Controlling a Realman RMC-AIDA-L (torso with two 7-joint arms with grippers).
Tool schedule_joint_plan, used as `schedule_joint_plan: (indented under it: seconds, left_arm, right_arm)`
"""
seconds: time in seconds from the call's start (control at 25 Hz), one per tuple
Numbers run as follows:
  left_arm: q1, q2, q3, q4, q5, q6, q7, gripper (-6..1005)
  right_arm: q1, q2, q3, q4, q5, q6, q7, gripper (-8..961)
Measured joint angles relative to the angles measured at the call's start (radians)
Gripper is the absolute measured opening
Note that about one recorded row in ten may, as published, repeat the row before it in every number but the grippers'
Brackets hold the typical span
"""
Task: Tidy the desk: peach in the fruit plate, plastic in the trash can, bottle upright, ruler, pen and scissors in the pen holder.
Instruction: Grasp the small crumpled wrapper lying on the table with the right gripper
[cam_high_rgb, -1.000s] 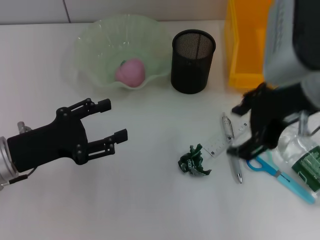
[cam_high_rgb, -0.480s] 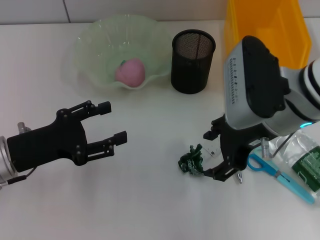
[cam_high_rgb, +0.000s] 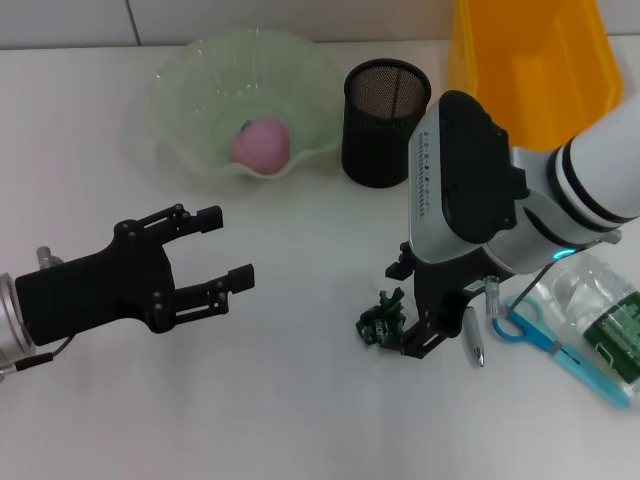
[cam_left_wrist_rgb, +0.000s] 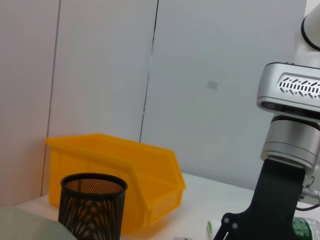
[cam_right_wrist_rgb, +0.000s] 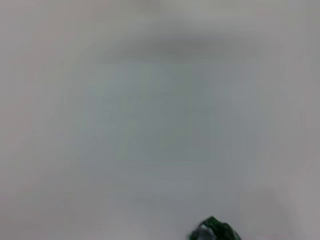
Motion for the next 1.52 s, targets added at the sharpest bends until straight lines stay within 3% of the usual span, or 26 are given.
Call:
schedule_joint_plan:
  seconds: [0.28, 0.64, 0.92, 1.0, 1.08, 1.2, 1.32, 1.52]
  left_arm:
    - [0.0, -0.003, -0.002, 0.0, 0.006, 0.0, 0.0, 805]
    - [0.0, -0.001, -0.002, 0.0, 0.008, -0.002, 0.0, 805]
    - [0.006, 0.0, -0.003, 0.001, 0.008, -0.001, 0.0, 805]
    - [0.007, 0.0, -0.003, 0.001, 0.008, 0.0, 0.0, 805]
    - [0.007, 0.0, -0.004, 0.001, 0.008, 0.001, 0.0, 805]
    - [0.007, 0.0, -0.005, 0.001, 0.008, 0.005, 0.0, 805]
    - [0.007, 0.0, -0.005, 0.001, 0.008, 0.006, 0.0, 805]
    - [0.005, 0.0, -0.005, 0.001, 0.008, 0.006, 0.0, 805]
  right_arm:
    - [0.028, 0.001, -0.007, 0.038, 0.024, -0.001, 0.0, 835]
    - [0.068, 0.001, -0.008, 0.088, 0.017, -0.01, 0.023, 725]
    - [0.064, 0.0, 0.012, 0.032, 0.027, -0.044, 0.042, 487]
    - [0.055, 0.0, 0.037, -0.015, 0.032, -0.065, 0.057, 242]
    - [0.051, -0.001, 0.056, -0.038, 0.033, -0.079, 0.066, 217]
    - [0.038, -0.003, 0.168, -0.119, 0.035, -0.141, 0.081, 180]
    - [0.024, -0.004, 0.213, -0.152, 0.042, -0.174, 0.083, 198]
    - [0.01, -0.005, 0.199, -0.134, 0.08, -0.214, 0.069, 228]
